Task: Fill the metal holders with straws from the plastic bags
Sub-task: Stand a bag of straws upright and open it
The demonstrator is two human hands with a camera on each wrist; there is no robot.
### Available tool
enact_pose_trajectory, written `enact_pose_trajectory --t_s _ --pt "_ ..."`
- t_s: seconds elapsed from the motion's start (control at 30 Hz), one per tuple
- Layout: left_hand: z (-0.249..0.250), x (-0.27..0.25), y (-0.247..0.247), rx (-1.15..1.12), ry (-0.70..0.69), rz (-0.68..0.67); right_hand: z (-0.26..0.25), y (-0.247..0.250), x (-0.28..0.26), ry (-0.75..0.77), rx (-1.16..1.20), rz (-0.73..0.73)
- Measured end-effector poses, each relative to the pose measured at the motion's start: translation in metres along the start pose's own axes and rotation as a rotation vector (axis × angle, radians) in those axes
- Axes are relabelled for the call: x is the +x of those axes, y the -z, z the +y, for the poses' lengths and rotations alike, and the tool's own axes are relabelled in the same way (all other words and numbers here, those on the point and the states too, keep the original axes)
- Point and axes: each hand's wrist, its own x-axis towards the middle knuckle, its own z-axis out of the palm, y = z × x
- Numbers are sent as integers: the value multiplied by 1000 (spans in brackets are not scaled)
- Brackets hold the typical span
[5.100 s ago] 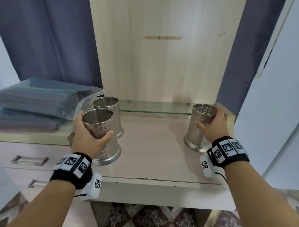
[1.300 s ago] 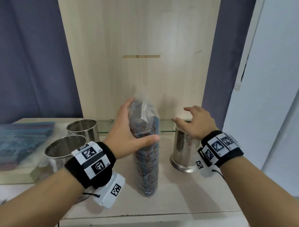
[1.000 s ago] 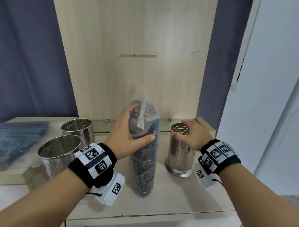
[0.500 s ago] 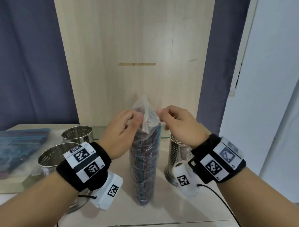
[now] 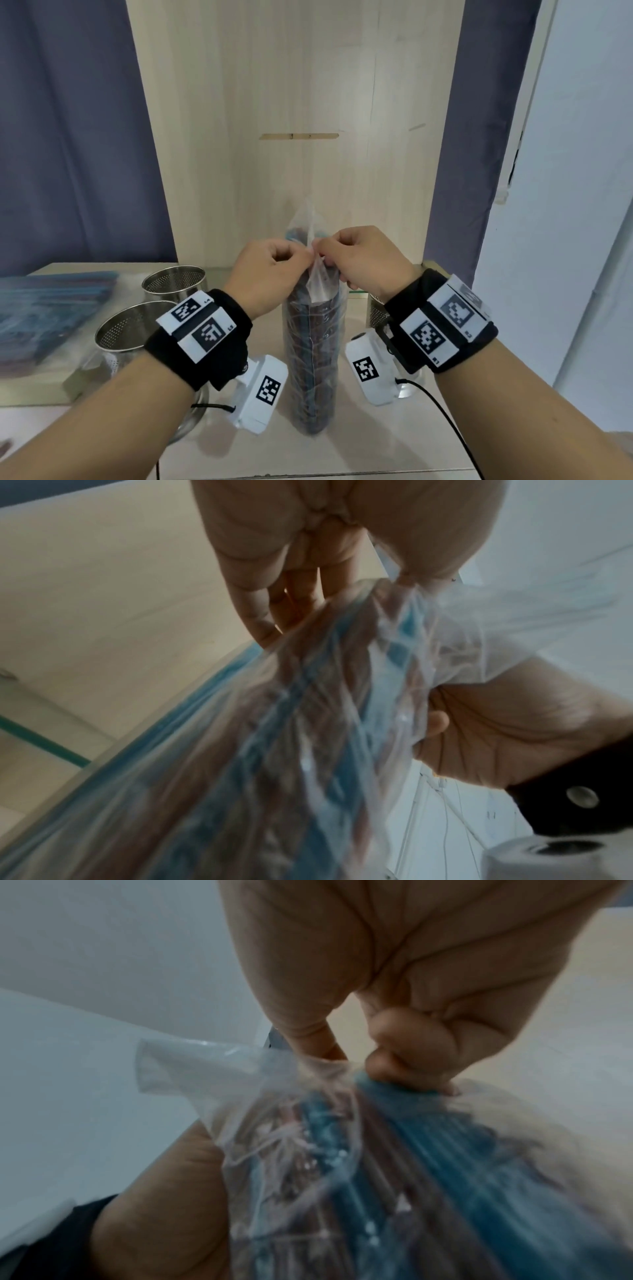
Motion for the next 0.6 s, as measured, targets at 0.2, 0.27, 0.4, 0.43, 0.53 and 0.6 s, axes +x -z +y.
enact_pose_trajectory --t_s 0.2,0.27,0.4,0.43,0.53,0.6 --pt "-7 1 -5 22 -51 37 1 3 0 27 8 -27" --pt "-10 0 -8 44 -95 72 0 4 -1 30 36 -42" --pt "-9 -1 -14 69 -111 64 1 7 -1 51 6 -38" --pt "-9 -1 -14 72 -113 58 2 8 -1 51 -1 -39" --pt "-9 -2 -16 57 -130 52 1 8 2 35 14 -52" --pt "-9 -4 -17 55 -143 59 0 8 2 38 -15 -59"
